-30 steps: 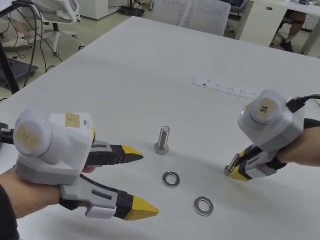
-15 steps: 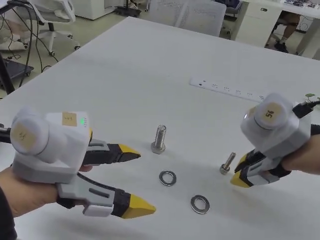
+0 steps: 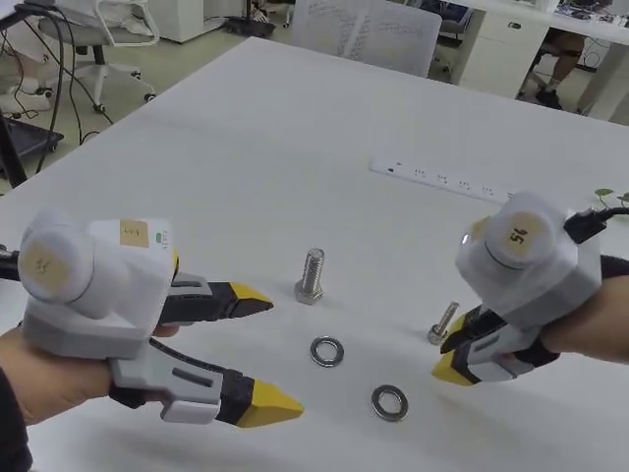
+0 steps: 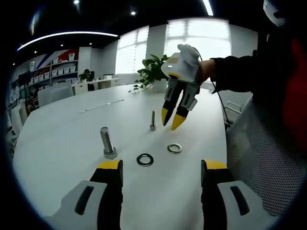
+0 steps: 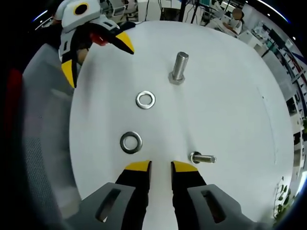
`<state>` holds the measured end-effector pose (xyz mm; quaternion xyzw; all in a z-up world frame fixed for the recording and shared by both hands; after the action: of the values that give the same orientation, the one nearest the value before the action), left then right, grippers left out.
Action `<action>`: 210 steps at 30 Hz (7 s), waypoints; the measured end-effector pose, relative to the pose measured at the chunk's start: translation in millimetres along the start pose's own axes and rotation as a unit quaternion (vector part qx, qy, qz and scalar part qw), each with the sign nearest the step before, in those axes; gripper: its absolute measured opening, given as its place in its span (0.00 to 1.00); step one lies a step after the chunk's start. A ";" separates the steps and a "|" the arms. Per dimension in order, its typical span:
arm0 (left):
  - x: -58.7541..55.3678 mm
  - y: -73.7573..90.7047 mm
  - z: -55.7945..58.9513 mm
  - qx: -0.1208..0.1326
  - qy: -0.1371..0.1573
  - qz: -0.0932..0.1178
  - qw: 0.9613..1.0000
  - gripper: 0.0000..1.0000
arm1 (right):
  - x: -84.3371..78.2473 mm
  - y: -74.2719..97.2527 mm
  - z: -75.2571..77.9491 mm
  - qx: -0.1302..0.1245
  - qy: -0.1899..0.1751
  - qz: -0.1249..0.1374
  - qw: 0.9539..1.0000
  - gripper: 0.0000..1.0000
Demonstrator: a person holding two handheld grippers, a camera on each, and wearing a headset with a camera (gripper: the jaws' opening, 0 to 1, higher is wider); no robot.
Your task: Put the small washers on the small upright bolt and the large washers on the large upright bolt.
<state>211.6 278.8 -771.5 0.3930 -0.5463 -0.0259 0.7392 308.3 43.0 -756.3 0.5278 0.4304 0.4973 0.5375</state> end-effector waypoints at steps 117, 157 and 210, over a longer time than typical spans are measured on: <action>-4.7 18.7 -19.6 0.092 0.029 0.016 0.995 0.63 | 39.3 -20.9 -33.5 0.036 0.061 -0.051 0.996 0.23; -4.1 21.0 -25.9 0.110 0.041 0.025 0.993 0.62 | 70.9 39.9 -1.9 0.007 0.088 -0.030 0.996 0.23; -11.1 26.7 -34.2 0.138 0.067 0.029 0.988 0.61 | 158.0 47.9 42.5 -0.011 0.177 -0.031 0.984 0.23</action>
<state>225.0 321.3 -767.2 0.4762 -0.5047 0.0972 0.7135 367.7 190.7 -695.7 0.4120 0.5291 0.5710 0.4735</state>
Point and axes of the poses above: the centre of the closed fingertips' face, and the gripper's own axes: y roughly backward along the fingers, z roughly to its right, x roughly out of its top, the point moved 10 cm from there along y, roughly backward along the fingers, and after that the axes turned 15 degrees about -z, right-handed, at the moved point
